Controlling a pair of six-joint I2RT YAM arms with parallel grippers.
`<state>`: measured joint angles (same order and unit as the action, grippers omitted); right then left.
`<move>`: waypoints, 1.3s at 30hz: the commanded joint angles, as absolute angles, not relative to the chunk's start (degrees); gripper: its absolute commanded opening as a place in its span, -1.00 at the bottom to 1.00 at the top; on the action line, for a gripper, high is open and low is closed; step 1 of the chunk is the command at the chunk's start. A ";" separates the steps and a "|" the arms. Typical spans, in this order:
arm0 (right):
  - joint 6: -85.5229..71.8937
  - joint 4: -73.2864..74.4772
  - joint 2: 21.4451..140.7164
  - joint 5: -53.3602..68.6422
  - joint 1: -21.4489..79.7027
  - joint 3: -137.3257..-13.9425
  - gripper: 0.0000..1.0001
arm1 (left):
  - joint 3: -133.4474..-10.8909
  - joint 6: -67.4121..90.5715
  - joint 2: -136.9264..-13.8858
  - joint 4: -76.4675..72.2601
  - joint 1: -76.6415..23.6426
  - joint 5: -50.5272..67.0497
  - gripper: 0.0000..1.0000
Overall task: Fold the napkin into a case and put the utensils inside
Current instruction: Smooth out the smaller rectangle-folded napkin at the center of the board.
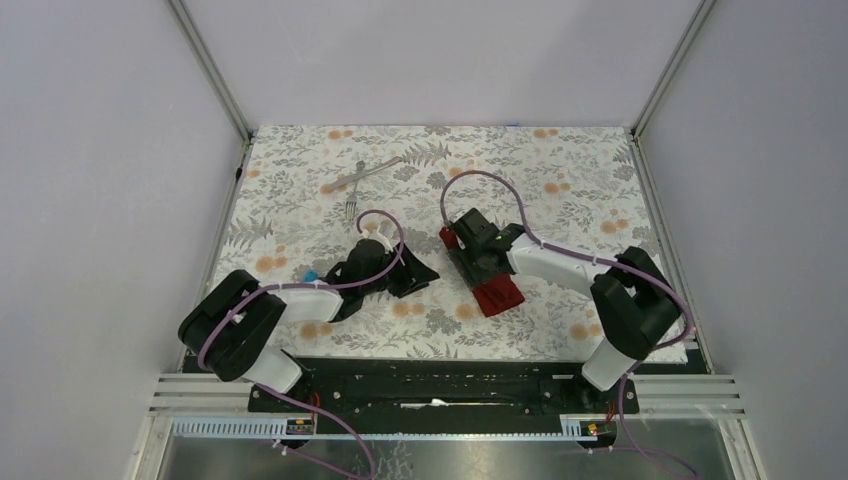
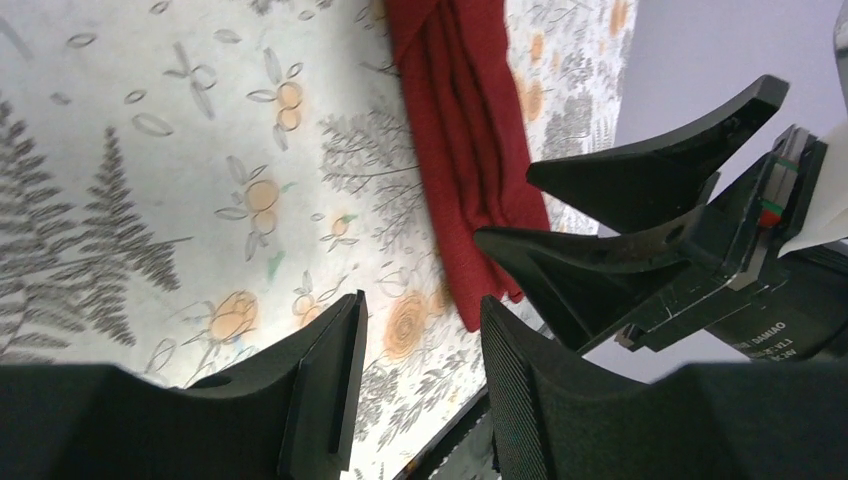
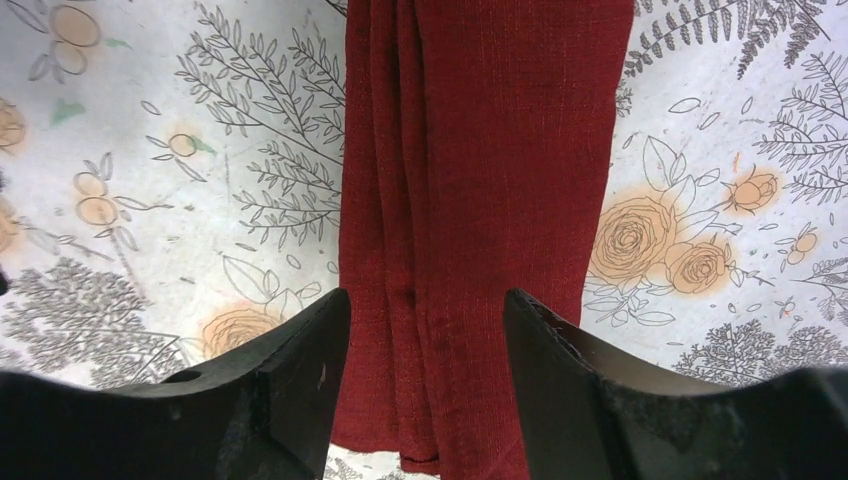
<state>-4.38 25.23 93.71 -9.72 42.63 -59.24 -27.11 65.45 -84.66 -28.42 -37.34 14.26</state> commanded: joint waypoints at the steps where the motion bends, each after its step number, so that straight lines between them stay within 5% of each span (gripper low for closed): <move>1: -1.91 27.10 96.88 -14.19 44.59 -62.62 0.29 | -25.05 64.09 -84.04 -30.48 -37.14 14.58 0.03; 13: -4.21 23.98 98.92 -18.25 45.17 -61.83 -0.14 | -27.33 72.62 -102.85 -50.50 -37.68 23.64 -0.16; 19: -5.40 23.80 96.44 -15.47 45.18 -62.27 -0.82 | -30.16 76.10 -108.33 -53.09 -40.62 21.06 -0.25; 22: -6.39 23.57 94.86 -13.20 45.16 -62.10 -1.00 | -31.34 77.46 -109.95 -52.75 -42.35 18.40 -0.41; 34: -9.41 18.11 96.14 -7.62 45.18 -57.45 -0.99 | -35.75 78.06 -113.91 -49.92 -45.37 13.23 -0.85; 39: -10.37 14.49 96.30 -7.74 45.14 -54.84 -0.46 | -33.27 76.88 -110.44 -47.47 -45.36 10.37 -0.90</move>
<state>-8.86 18.33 96.40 -9.32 44.64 -56.69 -35.00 79.11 -113.21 -51.40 -45.45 16.25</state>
